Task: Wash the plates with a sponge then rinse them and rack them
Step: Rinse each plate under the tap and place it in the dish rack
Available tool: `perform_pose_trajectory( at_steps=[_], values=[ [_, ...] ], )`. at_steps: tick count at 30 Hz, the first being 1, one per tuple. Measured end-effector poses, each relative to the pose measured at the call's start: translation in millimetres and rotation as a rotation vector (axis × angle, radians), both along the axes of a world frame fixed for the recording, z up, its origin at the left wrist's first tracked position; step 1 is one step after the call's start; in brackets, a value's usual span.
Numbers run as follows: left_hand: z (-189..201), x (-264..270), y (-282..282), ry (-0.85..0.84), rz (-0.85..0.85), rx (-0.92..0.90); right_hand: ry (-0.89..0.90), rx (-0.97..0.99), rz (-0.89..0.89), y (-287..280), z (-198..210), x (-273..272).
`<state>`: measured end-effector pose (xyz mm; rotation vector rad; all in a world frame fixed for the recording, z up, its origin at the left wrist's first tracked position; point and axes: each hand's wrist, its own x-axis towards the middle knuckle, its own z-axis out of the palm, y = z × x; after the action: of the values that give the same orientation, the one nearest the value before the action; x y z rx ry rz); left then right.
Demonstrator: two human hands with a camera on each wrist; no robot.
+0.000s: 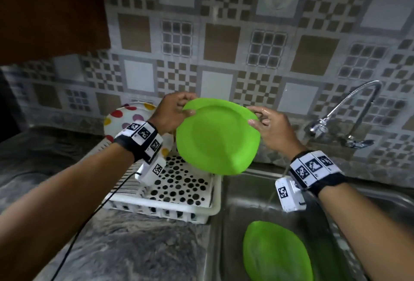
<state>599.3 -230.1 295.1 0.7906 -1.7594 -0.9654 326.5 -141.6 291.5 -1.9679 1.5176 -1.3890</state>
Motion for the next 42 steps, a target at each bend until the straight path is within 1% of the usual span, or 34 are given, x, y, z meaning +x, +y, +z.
perform_pose_trajectory(
  at_steps=[1, 2, 4, 7, 8, 10, 13, 16, 20, 22, 23, 24, 26, 28, 29, 31, 32, 34, 37, 40, 41, 42],
  values=[
    [2.9, 30.2, -9.7, -0.045, 0.022, -0.005, 0.002, 0.004, 0.017, -14.6, -1.8, 27.1],
    [2.5, 44.0, -15.1, -0.057, 0.019, 0.014, 0.014, 0.007, 0.036, -22.8, -4.0, 40.7],
    [-0.1, 93.6, -30.0, -0.144, 0.082, -0.012, 0.025, 0.005, 0.075, -47.6, -11.6, 90.5],
    [-11.4, 151.3, -47.4, -0.434, 0.336, -0.102, 0.073, 0.011, 0.110, -74.3, -25.9, 151.7],
    [-16.2, 166.2, -51.8, -0.479, 0.381, -0.126, 0.095, 0.005, 0.132, -80.7, -31.3, 167.0],
    [-26.2, 189.7, -60.3, -0.496, 0.402, -0.111, 0.171, -0.033, 0.154, -90.9, -40.4, 192.8],
    [-43.4, 212.5, -70.0, -0.511, 0.405, -0.039, 0.287, -0.038, 0.129, -105.3, -51.6, 216.1],
    [-61.5, 224.6, -82.5, -0.512, 0.383, -0.061, 0.348, -0.042, 0.157, -119.9, -64.1, 226.5],
    [-91.1, 235.4, -102.7, -0.486, 0.345, 0.029, 0.369, -0.009, 0.143, -135.8, -79.6, 231.8],
    [-115.7, 245.2, -124.0, -0.446, 0.335, 0.064, 0.364, 0.002, 0.131, -139.0, -84.5, 234.7],
    [-120.7, 248.0, -130.7, -0.443, 0.337, 0.071, 0.363, -0.002, 0.136, -140.4, -85.2, 236.2],
    [-118.7, 247.5, -130.1, -0.442, 0.330, 0.077, 0.367, -0.004, 0.147, -141.0, -85.1, 237.7],
    [-100.9, 241.7, -116.3, -0.474, 0.349, 0.065, 0.406, 0.006, 0.162, -141.4, -81.9, 241.5],
    [-97.8, 240.2, -113.0, -0.581, 0.343, 0.022, 0.441, 0.039, 0.171, -143.1, -81.3, 244.7],
    [-96.9, 240.7, -112.0, -0.623, 0.310, 0.011, 0.451, 0.055, 0.172, -143.6, -81.7, 246.0],
    [-100.0, 243.5, -113.4, -0.631, 0.229, 0.032, 0.468, 0.074, 0.163, -143.0, -81.9, 248.1],
    [-104.0, 246.4, -114.1, -0.649, 0.217, 0.032, 0.477, 0.077, 0.166, -141.5, -81.7, 249.9],
    [-110.5, 250.6, -116.7, -0.712, 0.265, 0.045, 0.490, 0.086, 0.173, -139.5, -80.9, 253.5],
    [-126.4, 261.3, -130.1, -0.787, 0.274, 0.103, 0.491, 0.129, 0.129, -138.0, -83.8, 253.1],
    [-104.9, 260.7, -117.4, -0.750, 0.298, 0.113, 0.433, 0.138, 0.107, -135.7, -85.7, 243.0],
    [-92.6, 257.9, -108.2, -0.717, 0.330, 0.114, 0.409, 0.131, 0.101, -134.3, -84.4, 238.7],
    [-84.5, 255.5, -102.3, -0.632, 0.400, 0.106, 0.392, 0.131, 0.086, -131.9, -82.2, 234.3]
  ],
)
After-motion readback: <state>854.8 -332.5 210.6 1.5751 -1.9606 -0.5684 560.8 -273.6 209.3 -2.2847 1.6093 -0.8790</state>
